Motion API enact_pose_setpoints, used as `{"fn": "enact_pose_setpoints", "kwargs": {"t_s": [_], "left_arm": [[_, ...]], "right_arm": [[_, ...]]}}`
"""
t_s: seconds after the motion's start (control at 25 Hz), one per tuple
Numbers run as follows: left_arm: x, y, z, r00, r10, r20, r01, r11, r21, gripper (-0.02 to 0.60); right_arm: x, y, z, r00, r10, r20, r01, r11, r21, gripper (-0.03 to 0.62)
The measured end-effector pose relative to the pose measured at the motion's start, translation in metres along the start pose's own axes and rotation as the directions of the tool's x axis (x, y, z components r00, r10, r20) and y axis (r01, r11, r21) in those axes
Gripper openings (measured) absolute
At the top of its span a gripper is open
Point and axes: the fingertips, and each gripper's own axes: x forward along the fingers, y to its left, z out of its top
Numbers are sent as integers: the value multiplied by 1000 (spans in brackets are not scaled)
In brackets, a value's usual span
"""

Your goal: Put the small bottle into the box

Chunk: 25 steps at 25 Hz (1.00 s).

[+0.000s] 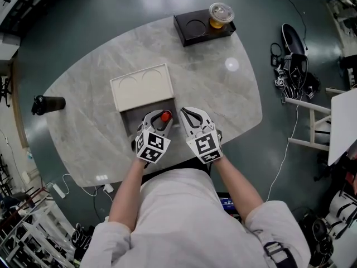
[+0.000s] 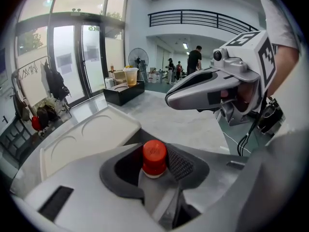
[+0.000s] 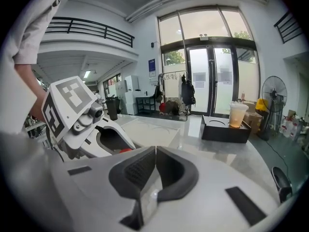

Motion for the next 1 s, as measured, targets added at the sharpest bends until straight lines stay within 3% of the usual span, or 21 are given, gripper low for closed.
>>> {"fn": "enact_pose_setpoints", "kwargs": {"t_s": [0.24,0.36,0.56,0.76,0.92,1.0], "left_arm": [[1,-1,6,998,47,29,-45,996,-71,161],[-5,-6,11,997,59,50,-53,992,-112,201],[-30,2,11,987,137,84,-118,973,-200,206],[-73,16,-7,962,252,101,-205,920,-335,199],[-121,33,-21,915,386,119,-308,858,-410,51],[-141,38,-32,890,440,115,-350,824,-447,34]], "right_arm": [[-5,1,0,999,33,12,-33,999,-4,29],[-8,3,4,998,56,29,-56,998,5,29],[-6,9,11,996,76,55,-77,997,25,29],[-3,27,22,994,90,64,-91,996,12,29],[-3,55,42,989,115,96,-115,993,-3,29],[-4,70,50,987,117,110,-116,993,-15,29]]}}
